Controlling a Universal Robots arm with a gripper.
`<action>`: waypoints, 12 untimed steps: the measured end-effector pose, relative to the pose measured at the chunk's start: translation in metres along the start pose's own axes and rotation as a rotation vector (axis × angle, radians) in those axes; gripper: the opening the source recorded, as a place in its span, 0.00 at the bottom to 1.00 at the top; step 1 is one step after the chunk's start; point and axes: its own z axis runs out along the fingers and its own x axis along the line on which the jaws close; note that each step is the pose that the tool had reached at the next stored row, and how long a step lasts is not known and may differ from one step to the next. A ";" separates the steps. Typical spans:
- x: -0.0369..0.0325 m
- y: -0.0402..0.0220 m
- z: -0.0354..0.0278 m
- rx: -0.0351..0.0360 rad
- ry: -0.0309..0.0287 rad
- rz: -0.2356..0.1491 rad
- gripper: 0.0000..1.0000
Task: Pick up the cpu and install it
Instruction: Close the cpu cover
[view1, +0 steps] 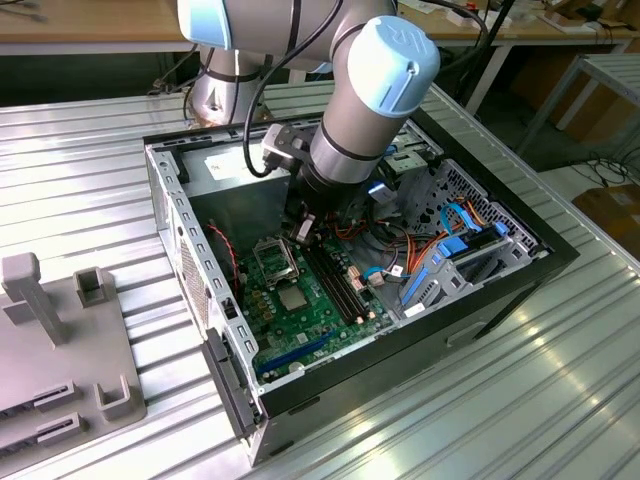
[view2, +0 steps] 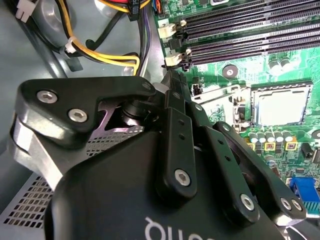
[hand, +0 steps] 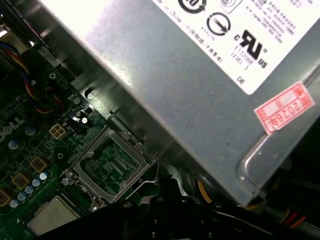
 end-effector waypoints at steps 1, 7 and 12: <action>0.0000 0.0000 0.0003 0.0000 -0.0001 0.000 0.11; 0.0007 0.0003 0.0021 0.0000 0.0000 0.000 0.11; 0.0003 0.0008 0.0027 0.0000 0.0000 0.000 0.11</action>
